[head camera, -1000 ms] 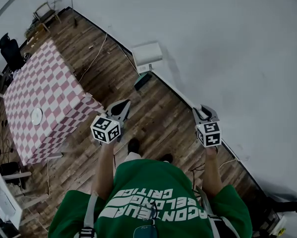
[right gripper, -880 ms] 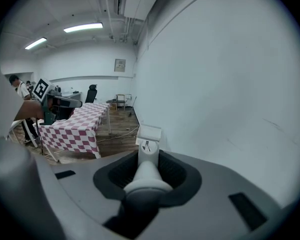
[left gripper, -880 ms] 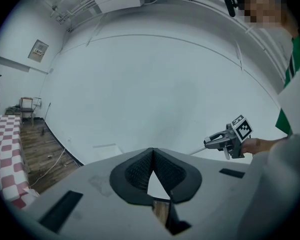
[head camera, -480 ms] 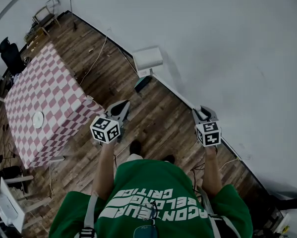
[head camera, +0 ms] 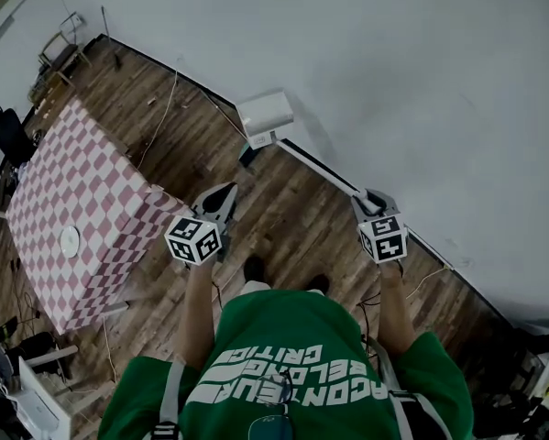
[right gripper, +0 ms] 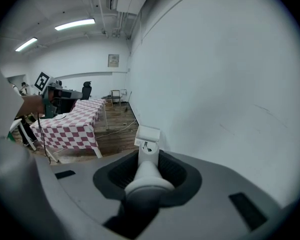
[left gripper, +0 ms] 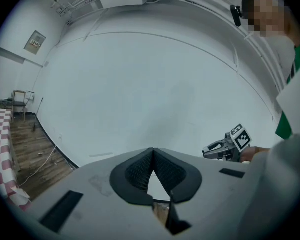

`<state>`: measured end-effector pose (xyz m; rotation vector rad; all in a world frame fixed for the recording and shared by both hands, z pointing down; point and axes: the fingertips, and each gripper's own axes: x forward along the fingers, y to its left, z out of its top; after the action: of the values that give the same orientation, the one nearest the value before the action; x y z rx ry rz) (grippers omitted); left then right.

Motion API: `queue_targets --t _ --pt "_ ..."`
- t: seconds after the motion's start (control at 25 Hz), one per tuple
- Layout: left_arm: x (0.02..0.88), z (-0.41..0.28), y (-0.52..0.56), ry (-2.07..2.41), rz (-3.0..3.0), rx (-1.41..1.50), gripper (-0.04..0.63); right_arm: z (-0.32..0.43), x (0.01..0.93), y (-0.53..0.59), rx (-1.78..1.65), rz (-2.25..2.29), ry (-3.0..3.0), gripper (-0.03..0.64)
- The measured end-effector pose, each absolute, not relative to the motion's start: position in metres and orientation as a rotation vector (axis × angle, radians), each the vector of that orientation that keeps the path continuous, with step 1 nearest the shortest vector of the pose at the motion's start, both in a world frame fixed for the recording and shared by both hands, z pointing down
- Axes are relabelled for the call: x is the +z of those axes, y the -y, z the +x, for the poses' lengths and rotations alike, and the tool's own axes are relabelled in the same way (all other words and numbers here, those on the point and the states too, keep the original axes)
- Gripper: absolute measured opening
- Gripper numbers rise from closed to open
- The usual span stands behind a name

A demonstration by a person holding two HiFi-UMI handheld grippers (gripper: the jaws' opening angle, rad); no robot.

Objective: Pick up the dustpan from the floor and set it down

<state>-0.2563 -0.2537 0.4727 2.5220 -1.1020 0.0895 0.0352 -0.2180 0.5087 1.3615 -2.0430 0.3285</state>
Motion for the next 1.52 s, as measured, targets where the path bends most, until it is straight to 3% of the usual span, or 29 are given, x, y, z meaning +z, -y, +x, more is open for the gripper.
queue_targets --t 1.52 --pt "0.52 0.071 0.135 0.399 2.686 0.367 -0.003 0.276 0.629 -0.048 0.74 1.491 1.653 0.115"
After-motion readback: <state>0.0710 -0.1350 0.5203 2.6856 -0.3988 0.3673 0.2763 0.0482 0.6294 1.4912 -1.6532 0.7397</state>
